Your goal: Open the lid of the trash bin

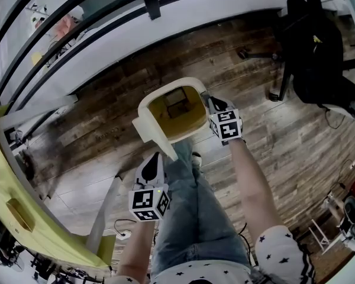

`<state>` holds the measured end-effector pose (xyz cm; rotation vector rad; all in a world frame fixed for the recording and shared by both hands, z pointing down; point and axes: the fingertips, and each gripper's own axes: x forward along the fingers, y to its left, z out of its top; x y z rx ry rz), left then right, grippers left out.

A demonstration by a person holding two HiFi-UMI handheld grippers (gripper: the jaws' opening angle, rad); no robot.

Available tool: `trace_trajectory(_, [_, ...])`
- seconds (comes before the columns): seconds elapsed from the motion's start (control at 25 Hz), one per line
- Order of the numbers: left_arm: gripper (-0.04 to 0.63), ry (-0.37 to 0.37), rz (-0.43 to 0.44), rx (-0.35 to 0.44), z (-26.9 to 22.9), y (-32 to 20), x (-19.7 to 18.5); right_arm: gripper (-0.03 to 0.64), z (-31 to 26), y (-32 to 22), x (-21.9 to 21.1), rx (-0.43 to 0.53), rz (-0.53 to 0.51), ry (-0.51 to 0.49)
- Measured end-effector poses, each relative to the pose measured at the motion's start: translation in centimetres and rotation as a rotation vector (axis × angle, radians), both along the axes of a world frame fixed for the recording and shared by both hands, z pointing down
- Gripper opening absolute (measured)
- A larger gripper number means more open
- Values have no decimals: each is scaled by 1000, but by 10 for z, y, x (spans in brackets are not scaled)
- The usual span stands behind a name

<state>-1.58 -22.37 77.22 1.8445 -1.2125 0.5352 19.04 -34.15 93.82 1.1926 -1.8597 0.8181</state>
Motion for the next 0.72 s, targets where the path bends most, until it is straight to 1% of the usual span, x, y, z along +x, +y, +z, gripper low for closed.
trace_trajectory(0.16, [3,-12,-36,-7,2,7,-13,-6,0,1,-1,3,0,1])
trace_trajectory(0.32, [3,-24,-59,5,-2,12,-18,-6,-3,1,-3,4,-5,10])
trace_trajectory(0.48, [3,-24,-78,24,-8,23,-17,-6,-6,12,-6,-18,-44,23])
trace_trajectory(0.72, [3,-27,-107,61,-19,44,-21,-6,-22,37,-11,18,-49,6])
